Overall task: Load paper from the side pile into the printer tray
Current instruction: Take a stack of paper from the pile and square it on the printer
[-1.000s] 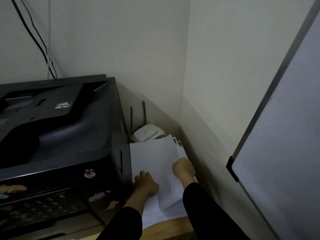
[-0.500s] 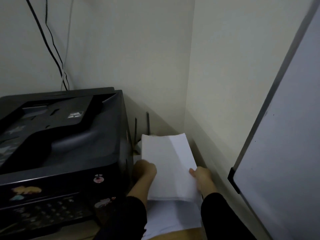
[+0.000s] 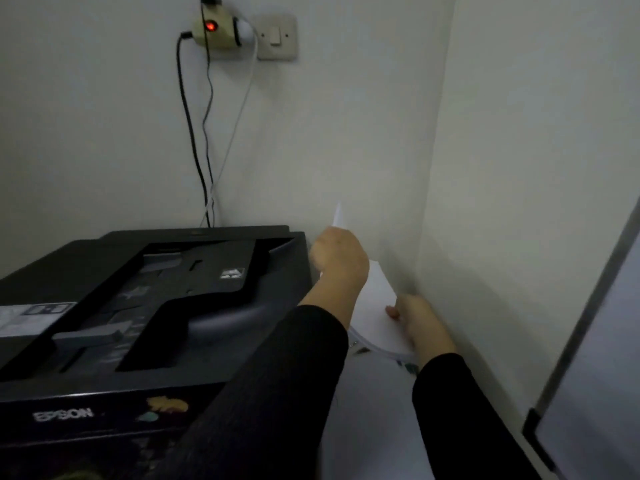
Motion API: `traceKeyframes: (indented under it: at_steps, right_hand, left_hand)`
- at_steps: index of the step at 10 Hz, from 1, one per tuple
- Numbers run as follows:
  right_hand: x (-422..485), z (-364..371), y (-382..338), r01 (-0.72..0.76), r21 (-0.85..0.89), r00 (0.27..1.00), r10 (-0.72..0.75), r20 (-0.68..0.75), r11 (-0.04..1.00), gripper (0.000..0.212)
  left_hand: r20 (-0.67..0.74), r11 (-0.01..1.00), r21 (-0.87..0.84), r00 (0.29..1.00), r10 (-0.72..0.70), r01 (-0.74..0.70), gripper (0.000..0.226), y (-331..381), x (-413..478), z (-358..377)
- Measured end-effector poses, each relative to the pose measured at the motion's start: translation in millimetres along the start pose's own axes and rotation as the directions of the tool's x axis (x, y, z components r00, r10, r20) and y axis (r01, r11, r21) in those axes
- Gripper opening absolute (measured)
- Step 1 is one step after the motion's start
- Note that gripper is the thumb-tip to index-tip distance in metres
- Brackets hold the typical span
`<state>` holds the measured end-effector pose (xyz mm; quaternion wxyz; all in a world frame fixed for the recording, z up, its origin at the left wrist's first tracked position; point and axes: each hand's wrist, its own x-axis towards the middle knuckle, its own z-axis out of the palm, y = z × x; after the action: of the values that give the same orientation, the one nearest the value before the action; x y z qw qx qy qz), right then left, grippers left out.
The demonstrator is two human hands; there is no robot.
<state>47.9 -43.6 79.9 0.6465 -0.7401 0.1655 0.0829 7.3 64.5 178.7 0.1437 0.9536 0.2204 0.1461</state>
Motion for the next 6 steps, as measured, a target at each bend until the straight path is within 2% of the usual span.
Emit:
traceKeyframes:
  at_steps: [1,2,3,4,5,6]
  right_hand:
    - [-14.9,20.8,-43.9,0.071,-0.151,0.995,-0.059,0.082,0.986,0.041]
    - [-43.4,50.6,-79.7,0.155,-0.309,0.988,-0.14,0.072,0.938,0.044]
    - [-75.2,88.2,-111.5,0.214,-0.556,0.977,-0.183,0.112,0.803,0.04]
    - [-107.9,142.4,-128.6,0.251,-0.581,0.968,-0.211,0.138,0.774,0.02]
    - [-116.8,202.7,-133.6,0.383,-0.332,0.923,-0.352,0.152,0.862,0.041]
    - [-130.7,255.5,-137.2,0.35,-0.195,0.937,-0.34,0.082,0.916,0.043]
  left_hand:
    - [-0.046,0.975,0.119,0.98,0.193,-0.187,0.027,-30.3,18.4,-36.9]
    - [0.002,0.983,0.05,0.984,0.178,-0.178,0.028,-75.2,44.1,-62.4]
    - [0.057,0.997,0.026,0.996,0.075,-0.077,0.032,-135.8,64.4,-84.7]
    - [0.101,1.0,0.026,0.995,0.002,-0.005,0.038,-195.2,78.8,-98.2]
    - [0.058,1.0,0.027,0.998,-0.016,0.015,0.036,-252.2,90.6,-113.5]
    - [-0.016,0.999,-0.042,1.0,-0.01,0.009,0.029,-306.8,101.9,-124.6]
